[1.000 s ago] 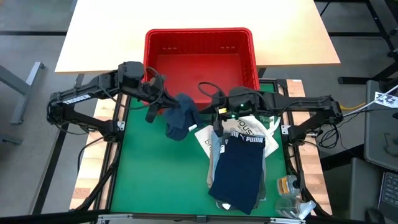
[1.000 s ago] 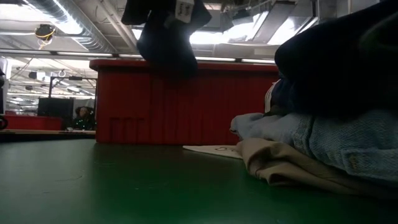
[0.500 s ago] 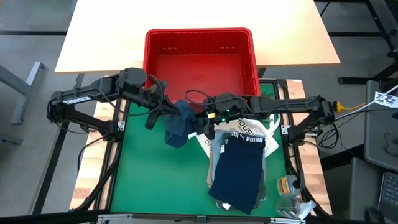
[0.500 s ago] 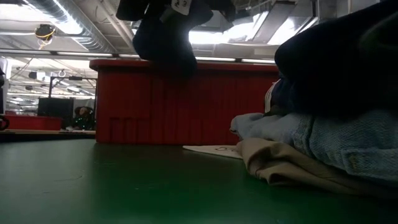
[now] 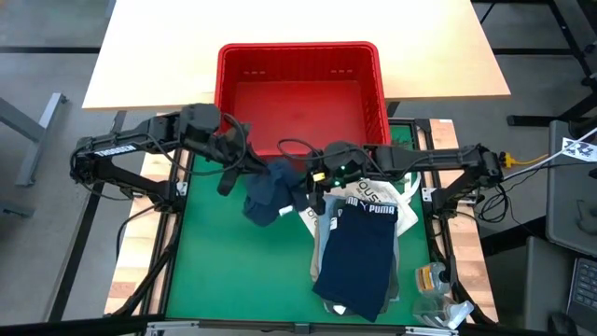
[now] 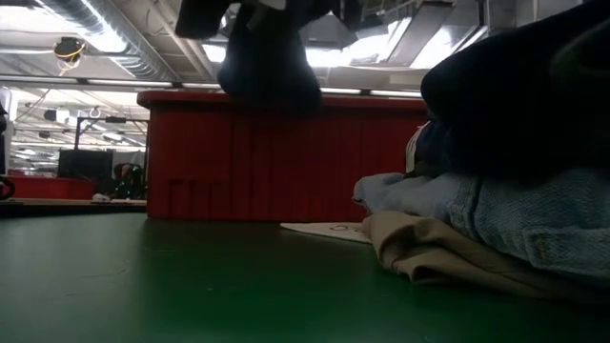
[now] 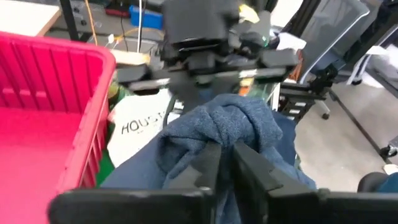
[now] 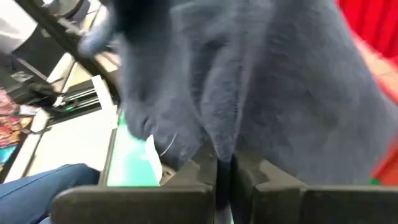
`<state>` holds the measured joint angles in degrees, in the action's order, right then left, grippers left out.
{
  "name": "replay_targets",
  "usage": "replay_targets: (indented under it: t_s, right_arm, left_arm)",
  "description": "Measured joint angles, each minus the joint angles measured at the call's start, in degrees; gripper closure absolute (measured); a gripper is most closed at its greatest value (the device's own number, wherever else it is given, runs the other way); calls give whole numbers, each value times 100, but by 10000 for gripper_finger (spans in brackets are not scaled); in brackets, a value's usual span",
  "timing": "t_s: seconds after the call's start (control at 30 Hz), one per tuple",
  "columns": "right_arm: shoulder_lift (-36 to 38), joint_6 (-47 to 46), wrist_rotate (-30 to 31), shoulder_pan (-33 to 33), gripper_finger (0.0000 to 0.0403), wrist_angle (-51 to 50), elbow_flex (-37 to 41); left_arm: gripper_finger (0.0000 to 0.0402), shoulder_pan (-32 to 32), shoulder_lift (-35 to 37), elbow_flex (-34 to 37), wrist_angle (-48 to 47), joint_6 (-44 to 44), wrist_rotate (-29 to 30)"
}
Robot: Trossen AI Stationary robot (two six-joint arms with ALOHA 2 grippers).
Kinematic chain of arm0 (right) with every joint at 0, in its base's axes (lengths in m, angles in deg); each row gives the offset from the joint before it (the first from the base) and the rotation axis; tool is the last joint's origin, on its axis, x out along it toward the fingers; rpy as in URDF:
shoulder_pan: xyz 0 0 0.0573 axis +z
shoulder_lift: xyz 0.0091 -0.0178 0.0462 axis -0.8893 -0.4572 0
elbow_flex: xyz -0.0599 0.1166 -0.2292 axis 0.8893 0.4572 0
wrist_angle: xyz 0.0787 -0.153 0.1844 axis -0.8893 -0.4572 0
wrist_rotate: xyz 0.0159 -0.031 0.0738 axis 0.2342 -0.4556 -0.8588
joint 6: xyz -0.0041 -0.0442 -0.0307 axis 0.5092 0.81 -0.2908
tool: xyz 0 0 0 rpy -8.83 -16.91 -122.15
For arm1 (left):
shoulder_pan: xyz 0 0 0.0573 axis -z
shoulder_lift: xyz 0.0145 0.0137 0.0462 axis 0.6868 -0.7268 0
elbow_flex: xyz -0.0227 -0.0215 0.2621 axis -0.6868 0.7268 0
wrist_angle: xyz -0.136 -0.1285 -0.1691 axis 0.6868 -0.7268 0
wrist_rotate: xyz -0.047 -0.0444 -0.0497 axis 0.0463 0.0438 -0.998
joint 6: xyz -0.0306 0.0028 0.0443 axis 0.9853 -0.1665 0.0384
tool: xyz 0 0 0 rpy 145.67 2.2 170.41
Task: Fold Laundry from Bin
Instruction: Fold the dark gray shorts
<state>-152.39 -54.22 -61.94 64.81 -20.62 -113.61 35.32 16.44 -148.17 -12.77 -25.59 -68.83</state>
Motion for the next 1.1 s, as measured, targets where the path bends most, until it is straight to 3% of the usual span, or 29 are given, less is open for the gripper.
replay_targets:
  t_s: [0.33,0.5,0.63,0.87,1.1]
  right_arm:
    - [0,-287,-469,505,391,-688,0]
    - [4,-335,-488,682,398,-944,0]
    - [4,-346,-493,675,395,-988,0]
    - [4,-344,-465,659,392,-1020,0]
    - [4,-300,-465,660,391,-1020,0]
  left_arm:
    - [265,0,0,0,-1229,2,296]
    - [247,134,-2,16,-2203,311,364]
    - [248,479,-11,357,-2320,662,467]
    - [260,1286,-7,1789,-1419,1766,482]
    - [273,2183,-2,3464,462,3480,453]
